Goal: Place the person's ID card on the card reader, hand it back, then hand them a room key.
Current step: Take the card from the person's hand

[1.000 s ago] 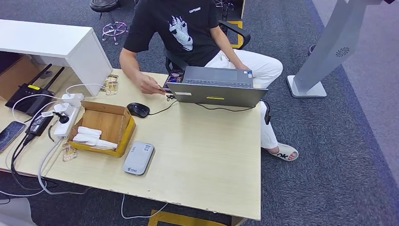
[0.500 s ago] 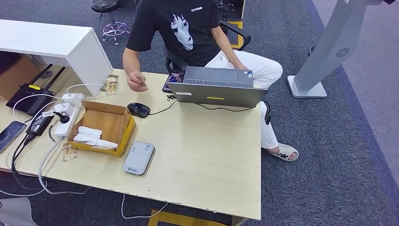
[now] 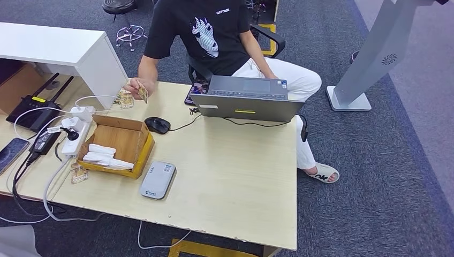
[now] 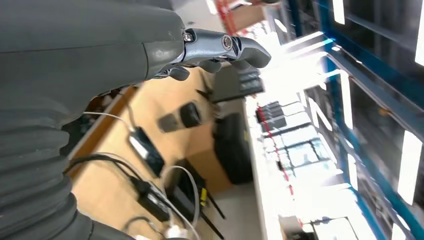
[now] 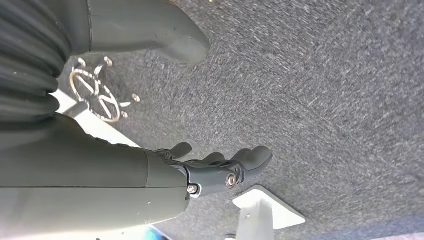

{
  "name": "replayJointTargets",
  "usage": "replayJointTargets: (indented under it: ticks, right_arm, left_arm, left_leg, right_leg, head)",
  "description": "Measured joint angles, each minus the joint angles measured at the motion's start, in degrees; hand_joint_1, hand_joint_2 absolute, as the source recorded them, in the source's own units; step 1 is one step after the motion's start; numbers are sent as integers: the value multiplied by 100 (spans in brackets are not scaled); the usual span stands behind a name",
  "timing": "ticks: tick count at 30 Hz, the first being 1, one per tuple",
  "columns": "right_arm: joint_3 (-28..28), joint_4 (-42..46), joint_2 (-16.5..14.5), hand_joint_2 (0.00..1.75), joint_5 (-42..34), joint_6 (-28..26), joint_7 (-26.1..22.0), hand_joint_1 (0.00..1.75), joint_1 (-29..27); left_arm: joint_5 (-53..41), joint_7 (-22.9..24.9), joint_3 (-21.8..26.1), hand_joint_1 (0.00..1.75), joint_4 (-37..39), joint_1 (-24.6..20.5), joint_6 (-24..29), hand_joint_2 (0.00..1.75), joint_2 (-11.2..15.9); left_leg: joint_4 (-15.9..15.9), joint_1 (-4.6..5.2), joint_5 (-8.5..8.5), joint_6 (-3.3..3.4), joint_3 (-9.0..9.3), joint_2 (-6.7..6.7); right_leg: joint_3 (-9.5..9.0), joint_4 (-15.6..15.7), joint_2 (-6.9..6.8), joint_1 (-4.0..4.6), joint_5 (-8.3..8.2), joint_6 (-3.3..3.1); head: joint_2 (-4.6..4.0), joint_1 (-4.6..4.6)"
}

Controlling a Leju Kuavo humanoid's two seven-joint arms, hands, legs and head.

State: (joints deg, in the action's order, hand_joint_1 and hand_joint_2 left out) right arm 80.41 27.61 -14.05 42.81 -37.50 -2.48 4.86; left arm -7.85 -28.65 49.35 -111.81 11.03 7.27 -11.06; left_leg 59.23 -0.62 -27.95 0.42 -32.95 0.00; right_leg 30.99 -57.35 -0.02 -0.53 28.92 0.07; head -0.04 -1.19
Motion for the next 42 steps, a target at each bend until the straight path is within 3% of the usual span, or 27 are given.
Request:
replayJointTargets:
  ticks: [9,19,30,34,40,42]
  right_arm:
    - [-133,-373,55,175,396,70,247,0,-1]
    - [-299,-564,88,175,677,253,458,0,-2]
    - [-580,-735,178,175,1082,520,604,0,-2]
    - [-691,-800,229,175,1238,624,681,0,-3]
    - [-855,-891,301,175,1462,784,792,0,-3]
    - [-905,-920,324,175,1534,834,826,0,-8]
  left_arm:
    - [-1100,475,-899,0,-283,-388,-20,175,671]
    - [-2135,1155,-1876,0,390,-1267,26,175,1293]
    - [-3182,1853,-2980,0,1618,-2365,88,175,1648]
    - [-3555,2079,-3427,10,2068,-2750,95,175,1728]
    - [-4048,2377,-4081,10,2670,-3302,80,175,1799]
    - [-4193,2466,-4283,93,2865,-3467,66,175,1821]
  left_leg:
    - [0,-2,3,-4,4,2]
    - [1,-1,6,-5,5,5]
    - [2,-1,11,-2,3,9]
    - [3,-1,14,-3,3,10]
    - [4,0,17,-2,2,17]
    - [5,-1,18,-2,0,24]
  right_leg:
    - [7,0,5,0,-3,-4]
    - [7,0,11,0,-6,-6]
    - [3,0,15,0,-18,0]
    - [3,0,18,0,-20,1]
    - [5,0,25,0,-26,-1]
    - [9,0,32,0,-28,-1]
  head:
    - [0,0]
    - [0,-1]
    - [0,1]
    - [0,1]
    - [0,-1]
    - [0,-1]
